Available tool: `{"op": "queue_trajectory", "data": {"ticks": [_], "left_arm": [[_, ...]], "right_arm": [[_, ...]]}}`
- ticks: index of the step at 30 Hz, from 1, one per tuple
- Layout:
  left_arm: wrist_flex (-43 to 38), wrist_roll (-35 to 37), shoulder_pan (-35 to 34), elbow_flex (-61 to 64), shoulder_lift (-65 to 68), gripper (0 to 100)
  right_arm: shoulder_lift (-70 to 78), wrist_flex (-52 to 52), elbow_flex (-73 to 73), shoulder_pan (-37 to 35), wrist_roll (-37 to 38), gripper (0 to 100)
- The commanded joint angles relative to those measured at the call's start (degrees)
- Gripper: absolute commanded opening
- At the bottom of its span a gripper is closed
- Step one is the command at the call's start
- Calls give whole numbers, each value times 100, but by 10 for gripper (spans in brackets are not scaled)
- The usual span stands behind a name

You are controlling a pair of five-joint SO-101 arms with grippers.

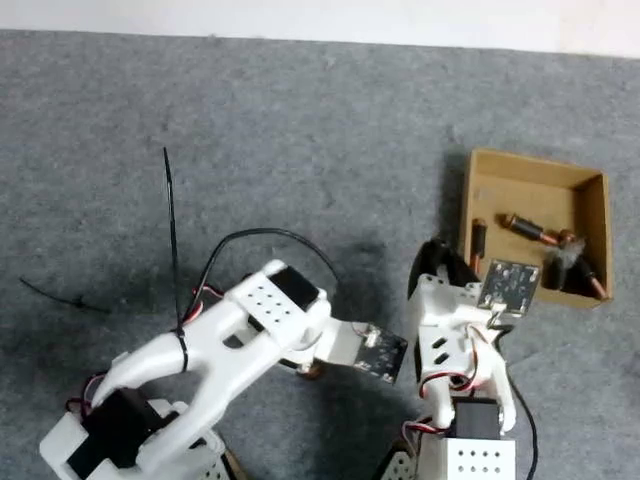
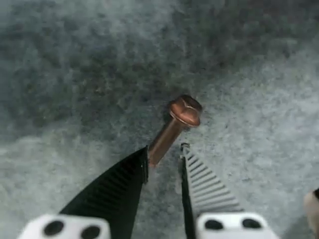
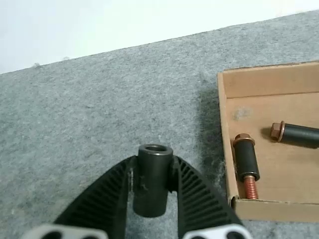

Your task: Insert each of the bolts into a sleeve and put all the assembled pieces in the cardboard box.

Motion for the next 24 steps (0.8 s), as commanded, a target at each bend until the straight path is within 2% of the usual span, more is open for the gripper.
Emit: {"op": "queue_trajectory", "data": {"ticks": [1,6,11,13,24], "left_arm": [[44,-273,-22,-198,13,112],[18,-563,-268,-66,22,111],[-1116,-782,-277,708,22,111],[-1336,-782,-286,822,4,111],[-1363,-782,-286,840,13,111]], "right_arm": [[-92,-189,13,66,70,5],[-92,-189,13,66,70,5],[-92,-189,13,66,70,5],[-92,-189,13,66,70,5],[-92,-180,13,66,70,5]]}}
